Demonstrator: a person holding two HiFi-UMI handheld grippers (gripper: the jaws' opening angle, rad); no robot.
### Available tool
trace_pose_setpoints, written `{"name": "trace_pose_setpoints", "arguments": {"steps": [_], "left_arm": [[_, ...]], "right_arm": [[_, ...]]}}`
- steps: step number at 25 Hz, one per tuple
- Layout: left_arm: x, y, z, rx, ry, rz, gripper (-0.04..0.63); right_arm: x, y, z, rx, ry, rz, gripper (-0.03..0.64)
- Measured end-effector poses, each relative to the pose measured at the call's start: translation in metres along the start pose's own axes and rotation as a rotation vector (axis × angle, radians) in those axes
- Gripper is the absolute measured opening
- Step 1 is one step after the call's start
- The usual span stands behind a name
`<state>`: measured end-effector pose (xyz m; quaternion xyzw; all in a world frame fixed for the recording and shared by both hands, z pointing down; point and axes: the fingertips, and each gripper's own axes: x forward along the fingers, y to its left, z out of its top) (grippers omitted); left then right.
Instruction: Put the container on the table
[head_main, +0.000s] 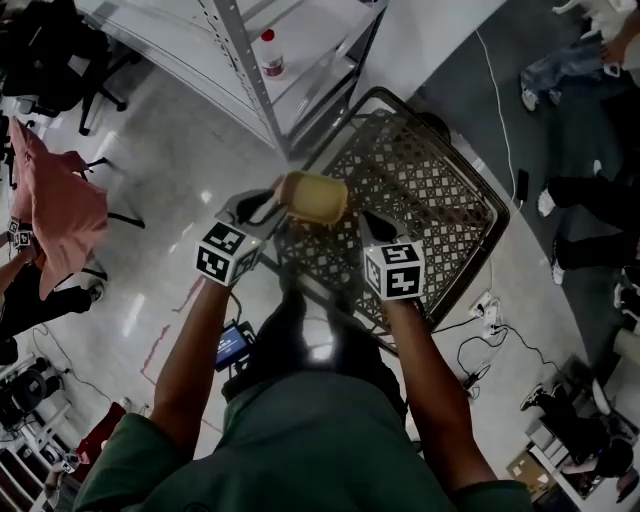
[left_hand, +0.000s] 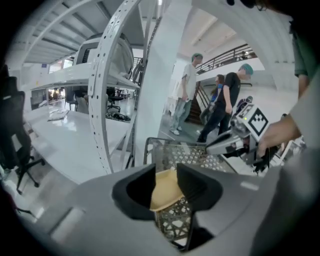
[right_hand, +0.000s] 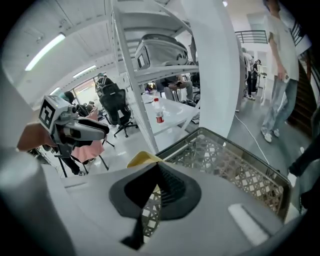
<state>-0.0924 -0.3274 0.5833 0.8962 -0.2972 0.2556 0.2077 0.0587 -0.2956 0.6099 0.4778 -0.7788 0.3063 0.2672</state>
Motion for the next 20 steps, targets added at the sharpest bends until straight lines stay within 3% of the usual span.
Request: {"name": "trace_pose_setpoints", "arguments": {"steps": [11, 20], "left_arm": [[-0.043, -0.018, 0.057, 0.074, -0.111, 0.006, 0.012], [-0.087, -0.033, 0.086, 0.119, -0.181, 0.020, 0.003]], "right_arm": [[-0.049, 0.019, 0.052, -0.039, -0.114, 0.013, 0.005], [-0.090, 0.037, 0.074, -0.063, -0.171, 0.017, 0.005]]}}
